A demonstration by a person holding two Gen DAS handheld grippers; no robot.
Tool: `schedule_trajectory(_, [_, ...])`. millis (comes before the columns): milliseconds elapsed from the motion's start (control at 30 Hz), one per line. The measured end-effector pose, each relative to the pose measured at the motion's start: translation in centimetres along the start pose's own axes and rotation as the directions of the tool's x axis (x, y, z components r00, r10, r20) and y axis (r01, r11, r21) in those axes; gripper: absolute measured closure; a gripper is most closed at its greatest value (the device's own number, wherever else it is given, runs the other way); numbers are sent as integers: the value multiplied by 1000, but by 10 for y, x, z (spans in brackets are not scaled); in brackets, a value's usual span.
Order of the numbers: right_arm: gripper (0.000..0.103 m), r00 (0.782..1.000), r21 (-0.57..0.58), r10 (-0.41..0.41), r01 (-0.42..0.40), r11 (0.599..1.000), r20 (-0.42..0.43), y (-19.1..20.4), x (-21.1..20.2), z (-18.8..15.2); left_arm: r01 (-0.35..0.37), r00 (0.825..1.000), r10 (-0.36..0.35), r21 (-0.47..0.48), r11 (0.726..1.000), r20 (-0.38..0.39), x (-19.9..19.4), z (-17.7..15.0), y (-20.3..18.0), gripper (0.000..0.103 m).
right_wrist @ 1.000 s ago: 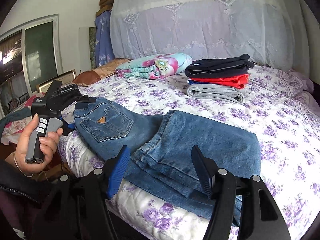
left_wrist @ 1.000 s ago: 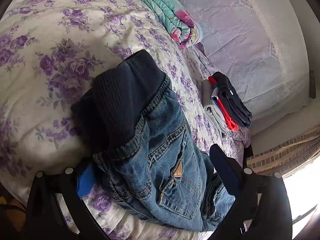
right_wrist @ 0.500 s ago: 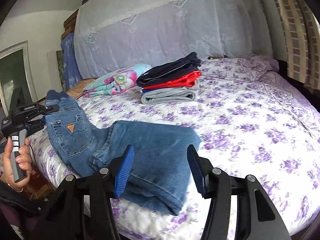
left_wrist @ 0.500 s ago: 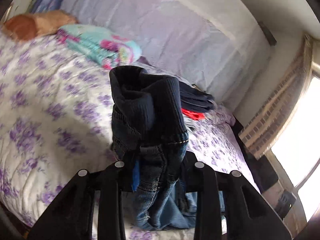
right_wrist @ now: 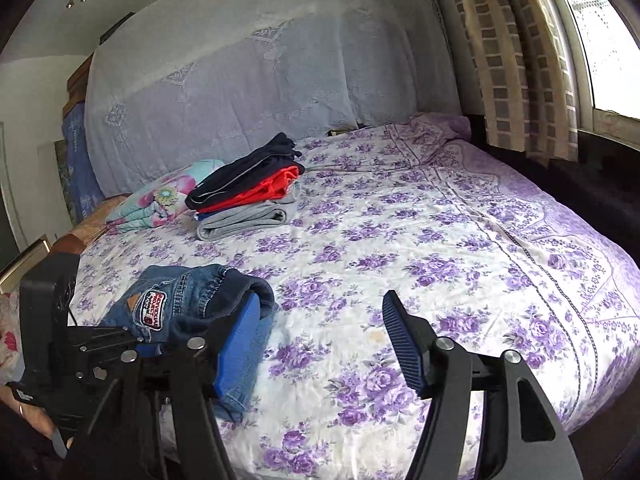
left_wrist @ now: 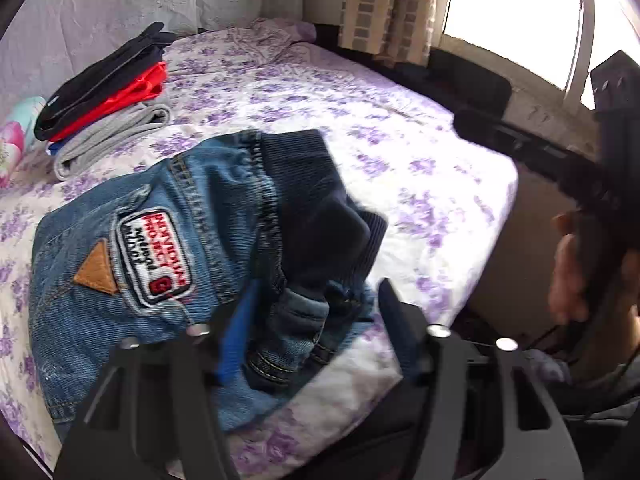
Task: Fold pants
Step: 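Lift the folded jeans with the left tool and carry them to the clothes stack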
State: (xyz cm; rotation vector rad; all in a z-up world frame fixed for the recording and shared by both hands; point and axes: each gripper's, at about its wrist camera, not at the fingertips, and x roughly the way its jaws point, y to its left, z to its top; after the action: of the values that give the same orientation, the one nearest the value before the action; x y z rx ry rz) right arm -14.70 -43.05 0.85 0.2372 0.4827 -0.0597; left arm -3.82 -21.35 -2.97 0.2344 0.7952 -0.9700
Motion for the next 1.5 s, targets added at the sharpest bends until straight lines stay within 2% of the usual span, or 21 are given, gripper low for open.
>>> schedule_trajectory(67, [24,997,39,80,-79,996,-15,2,6,8,-15,1000,15,17,1000,21,-19,2,-10,14])
schedule_trajectory(133, [24,988,76,144,-139,987,-54,6,16,15,-4,998,1,43,999,67,-47,7,-22,14])
schedule_trajectory(200, [24,969,114,232,-222,968,-83,16,25,18,-59,990,53,46,997,128,-69,11,-24,8])
schedule_trajectory(300, [24,926,99,356,-345,933,-126,45,37,18,-27,998,33,-107,994,53,-54,12,19,7])
schedule_trajectory(367, [24,905,84,351,-340,937,-240,62,60,10,3,1000,-5,-213,977,-10,-28,-6,49,8])
schedule_trajectory(433, [26,857,116,244,-215,970,-455,60,106,-14,-8,999,-1,-221,975,-38,-10,-20,58,8])
schedule_trajectory(500, [25,786,300,328,-190,935,-524,38,127,-38,7,999,-14,-210,978,-34,-14,-20,52,7])
schedule_trajectory(533, [26,786,337,360,-205,919,-503,32,124,-39,31,999,-39,-221,975,-31,-20,-18,53,7])
schedule_trajectory(633, [23,821,322,404,-286,902,-403,28,93,-22,81,996,-72,-241,967,47,-62,-12,58,7])
schedule_trajectory(700, [7,828,347,443,-327,879,-343,19,80,-12,55,994,-28,-255,965,107,-93,-12,75,5])
schedule_trajectory(767, [3,809,388,480,-344,855,-340,11,84,-12,38,994,0,-330,943,114,-105,-18,107,5])
schedule_trajectory(833, [3,768,442,511,-333,833,-385,9,102,-21,13,997,24,-458,889,75,-97,-34,155,5])
schedule_trajectory(900, [3,736,475,532,-321,819,-420,10,121,-33,42,999,-23,-571,820,41,-75,-50,191,5])
schedule_trajectory(967, [3,731,462,537,-336,821,-421,18,136,-36,96,995,-95,-626,774,35,-50,-58,206,5])
schedule_trajectory(1000, [3,730,450,547,-360,817,-409,25,139,-34,130,990,-137,-625,770,37,-37,-56,204,5])
schedule_trajectory(1067, [3,697,435,579,-404,804,-423,42,151,-31,184,978,-203,-605,774,38,-17,-47,193,5])
schedule_trajectory(1133, [4,714,370,521,-377,849,-468,56,161,-32,198,973,-231,-590,783,19,2,-40,180,4])
schedule_trajectory(1167, [14,739,335,484,-358,871,-468,59,159,-32,193,974,-224,-587,787,20,6,-38,177,4])
schedule_trajectory(1200, [18,750,304,467,-359,882,-468,62,154,-30,191,976,-217,-580,792,25,5,-35,174,7])
schedule_trajectory(1267, [40,768,260,458,-378,888,-448,65,139,-23,174,981,-195,-566,806,24,-3,-32,167,15])
schedule_trajectory(1500, [49,815,147,472,-449,881,-337,94,97,30,167,986,-127,-541,824,111,-57,-2,151,17])
